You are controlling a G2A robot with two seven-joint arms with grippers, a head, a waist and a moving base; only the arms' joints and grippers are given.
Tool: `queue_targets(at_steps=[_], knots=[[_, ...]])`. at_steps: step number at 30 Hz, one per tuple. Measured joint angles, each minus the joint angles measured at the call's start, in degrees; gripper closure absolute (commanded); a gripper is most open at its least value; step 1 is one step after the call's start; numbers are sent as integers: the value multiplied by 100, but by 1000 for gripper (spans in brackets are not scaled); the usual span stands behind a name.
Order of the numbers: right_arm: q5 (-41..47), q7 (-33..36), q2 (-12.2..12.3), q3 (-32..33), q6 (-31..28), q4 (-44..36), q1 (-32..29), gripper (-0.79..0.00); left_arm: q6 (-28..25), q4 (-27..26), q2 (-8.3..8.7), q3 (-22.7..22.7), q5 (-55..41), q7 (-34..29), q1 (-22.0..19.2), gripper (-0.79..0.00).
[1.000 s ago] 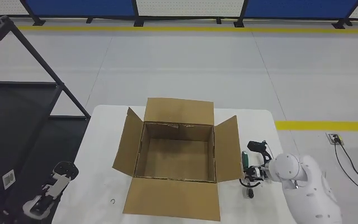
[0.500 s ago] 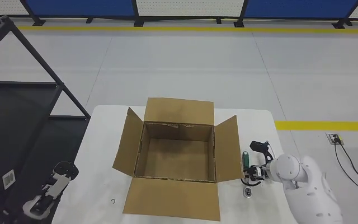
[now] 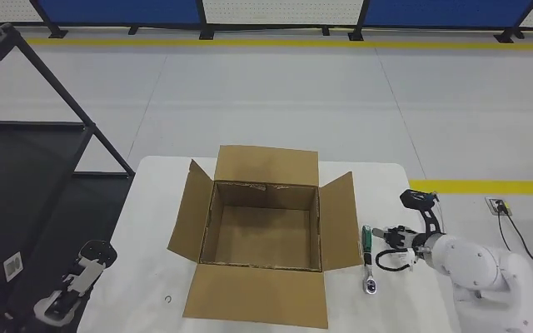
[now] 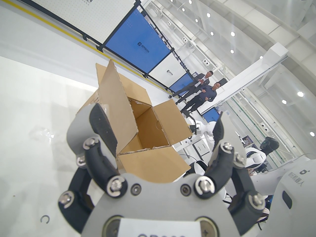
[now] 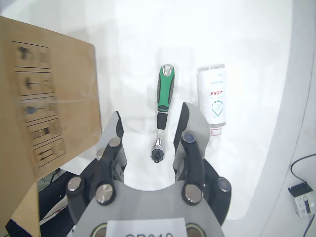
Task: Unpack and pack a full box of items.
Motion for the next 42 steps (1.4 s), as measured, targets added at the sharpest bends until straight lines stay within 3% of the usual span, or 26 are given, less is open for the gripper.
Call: queue_targets(at_steps=[3, 7, 8, 10, 11, 15, 21, 24, 42], knots=[[157, -195, 21, 213, -115, -857, -211, -514, 0, 0, 0, 0, 0, 0, 0, -785], [399, -421, 45, 219, -526, -1651, -218, -296, 0, 0, 0, 0, 0, 0, 0, -785], [428, -435, 53, 164, -644, -1781, -170, -234, 0, 0, 0, 0, 0, 0, 0, -785], [444, -383, 70, -42, -896, -1960, 14, -22, 0, 0, 0, 0, 0, 0, 0, -785], [443, -328, 78, -163, -1001, -1985, 127, 0, 0, 0, 0, 0, 0, 0, 0, -785], [355, 102, 89, -961, -1318, -1683, 912, 0, 0, 0, 0, 0, 0, 0, 0, -785], [74, 791, 2, -2134, -864, -381, 2232, 0, 0, 0, 0, 0, 0, 0, 0, -785], [77, 938, -18, -2301, -612, 148, 2517, 0, 0, 0, 0, 0, 0, 0, 0, -785], [618, 806, 58, -2233, -674, 1006, 2159, 0, 0, 0, 0, 0, 0, 0, 0, -785]])
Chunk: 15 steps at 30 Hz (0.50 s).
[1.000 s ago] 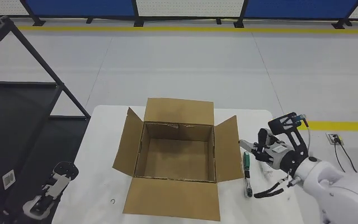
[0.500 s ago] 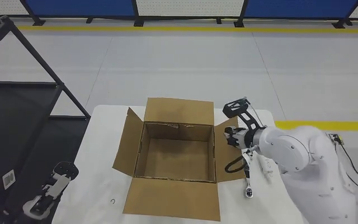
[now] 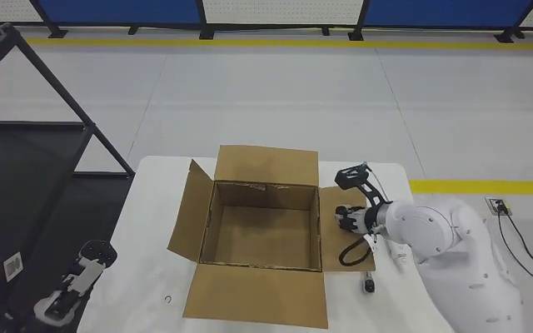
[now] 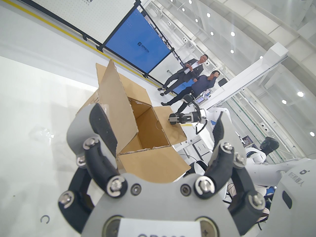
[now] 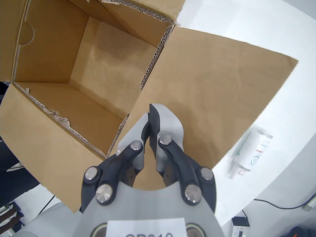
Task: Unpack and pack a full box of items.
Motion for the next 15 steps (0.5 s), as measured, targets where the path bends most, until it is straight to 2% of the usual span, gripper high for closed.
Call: queue_targets(at_steps=[15], knots=[[328, -300, -79, -572, -131, 961, 459, 0, 0, 0, 0, 0, 0, 0, 0, -785]])
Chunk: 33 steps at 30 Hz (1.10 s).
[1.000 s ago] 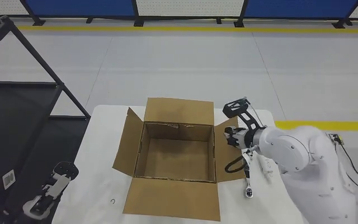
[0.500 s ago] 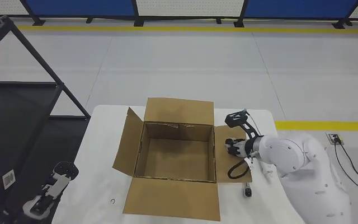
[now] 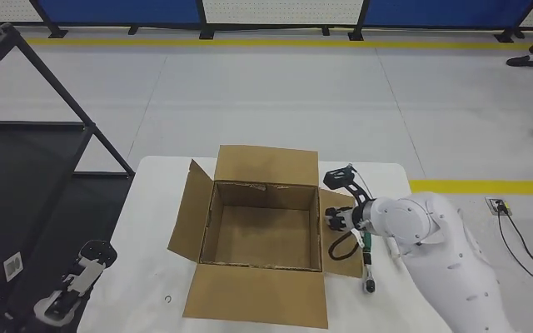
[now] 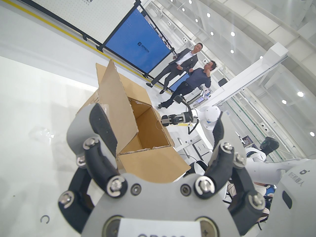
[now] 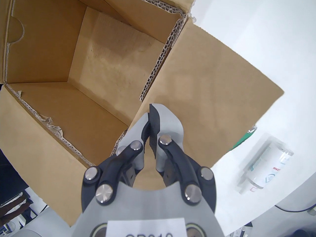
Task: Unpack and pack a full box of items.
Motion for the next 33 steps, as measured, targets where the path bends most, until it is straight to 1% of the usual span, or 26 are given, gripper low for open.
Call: queue_targets(at_steps=[13, 19, 22, 23, 25, 28, 29, 31, 33], knots=[[272, -248, -37, -255, -210, 371, 191, 0, 0, 0, 0, 0, 0, 0, 0, -785], [434, -362, -52, -352, -404, 481, 272, 0, 0, 0, 0, 0, 0, 0, 0, -785], [426, -380, -45, -345, -379, 485, 309, 0, 0, 0, 0, 0, 0, 0, 0, -785], [400, -377, -34, -313, -353, 446, 306, 0, 0, 0, 0, 0, 0, 0, 0, -785], [293, -313, 10, -188, -253, 274, 241, -68, 0, 0, 0, 0, 0, 0, 0, -785], [104, -136, 103, 111, -51, -144, 33, -111, 0, 0, 0, 0, 0, 0, 0, -785], [45, -75, 135, 223, 12, -293, -54, -120, 0, 0, 0, 0, 0, 0, 0, -785], [-103, 67, 211, 501, 159, -653, -291, -105, 0, 0, 0, 0, 0, 0, 0, -785], [-227, 192, 280, 777, 300, -1024, -561, -120, 0, 0, 0, 0, 0, 0, 0, -785]])
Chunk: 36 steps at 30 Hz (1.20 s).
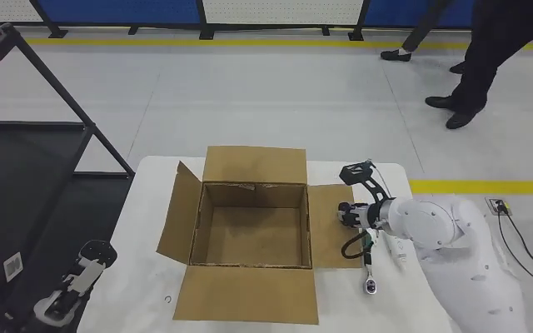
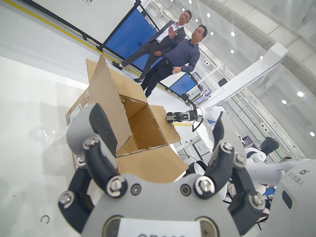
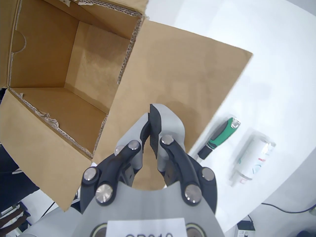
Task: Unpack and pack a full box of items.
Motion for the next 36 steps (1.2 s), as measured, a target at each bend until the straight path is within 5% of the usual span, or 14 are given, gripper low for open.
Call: queue_targets(at_steps=[5, 13, 16, 31, 36], knots=[[-265, 166, 139, 698, 376, -864, -753, -145, 0, 0, 0, 0, 0, 0, 0, -785], [-564, 300, 280, 1636, 799, -1759, -2127, -382, 0, 0, 0, 0, 0, 0, 0, -785], [-663, 306, 299, 1690, 858, -1713, -2427, -785, 0, 0, 0, 0, 0, 0, 0, -785], [-648, 158, 300, 1455, 694, -1343, -2529, -785, 0, 0, 0, 0, 0, 0, 0, -785], [-733, 36, 276, 1048, 677, -570, -2067, -785, 0, 0, 0, 0, 0, 0, 0, -785]])
